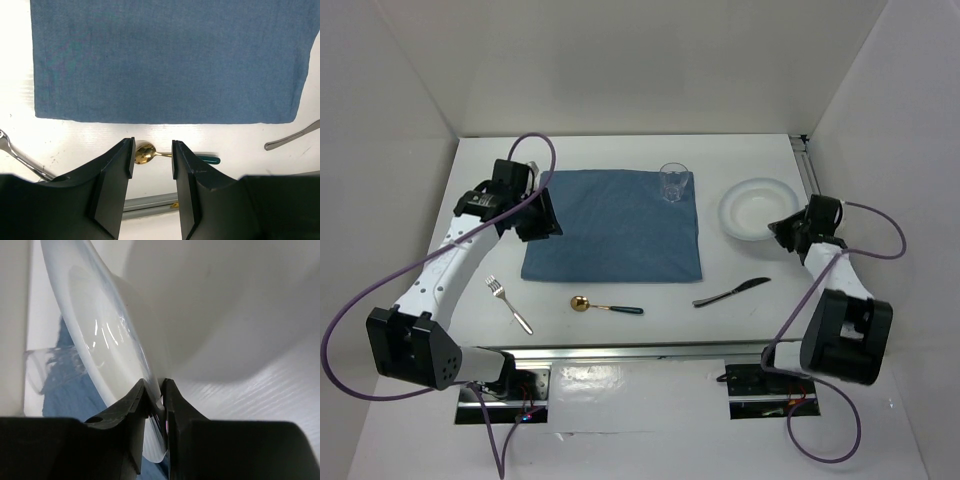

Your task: Set the dinner table for one person

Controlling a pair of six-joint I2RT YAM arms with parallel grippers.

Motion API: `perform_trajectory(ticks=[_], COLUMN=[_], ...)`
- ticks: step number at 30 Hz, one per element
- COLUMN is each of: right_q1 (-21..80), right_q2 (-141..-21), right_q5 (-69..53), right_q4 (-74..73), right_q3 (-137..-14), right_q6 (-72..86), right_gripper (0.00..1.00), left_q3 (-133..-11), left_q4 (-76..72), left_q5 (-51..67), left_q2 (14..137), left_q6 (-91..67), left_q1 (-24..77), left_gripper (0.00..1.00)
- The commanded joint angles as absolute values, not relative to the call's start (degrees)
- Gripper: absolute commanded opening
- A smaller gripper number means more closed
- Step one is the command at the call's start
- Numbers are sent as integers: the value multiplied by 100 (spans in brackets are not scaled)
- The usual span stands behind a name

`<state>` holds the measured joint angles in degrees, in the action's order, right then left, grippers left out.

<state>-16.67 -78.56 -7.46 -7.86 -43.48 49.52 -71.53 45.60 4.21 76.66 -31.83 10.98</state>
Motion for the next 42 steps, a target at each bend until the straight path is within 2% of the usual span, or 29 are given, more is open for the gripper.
perform_trajectory(ticks=[1,3,8,12,21,28,42], right_q1=[-1679,-1679,-1425,65,1493,1942,2293], right_q2=[-6839,-6715,-6881,-7434,-8586,-9130,-10669], right_q5=[-957,-1150,-2557,-2320,-3313,-3910,-3930], right_q4=[-492,-633,-580,-712,-686,-457,360], right_q3=[-4877,-5253,-5984,-6757,-7540,-7339,-7716], right_q6=[4580,4334,3974,3789,3349,3656,4798], right_gripper=[0,0,0,0,0,0,0], left_q3=[-7514,-7663,-7998,-8217,-8218,-8051,-7831], left_q4=[4605,4658,4781,4834,5045,4984,4983], left_q5=[396,396,142,-78,-966,-1230,-1107], left_q2=[7629,7629,7576,7453,6900,6565,6565], left_q6=[-3226,-3226,-3226,-3594,-3963,-4166,-4166], left_q1=[1116,1116,1116,1116,1116,1116,1063], left_gripper=[52,52,52,52,53,54,54])
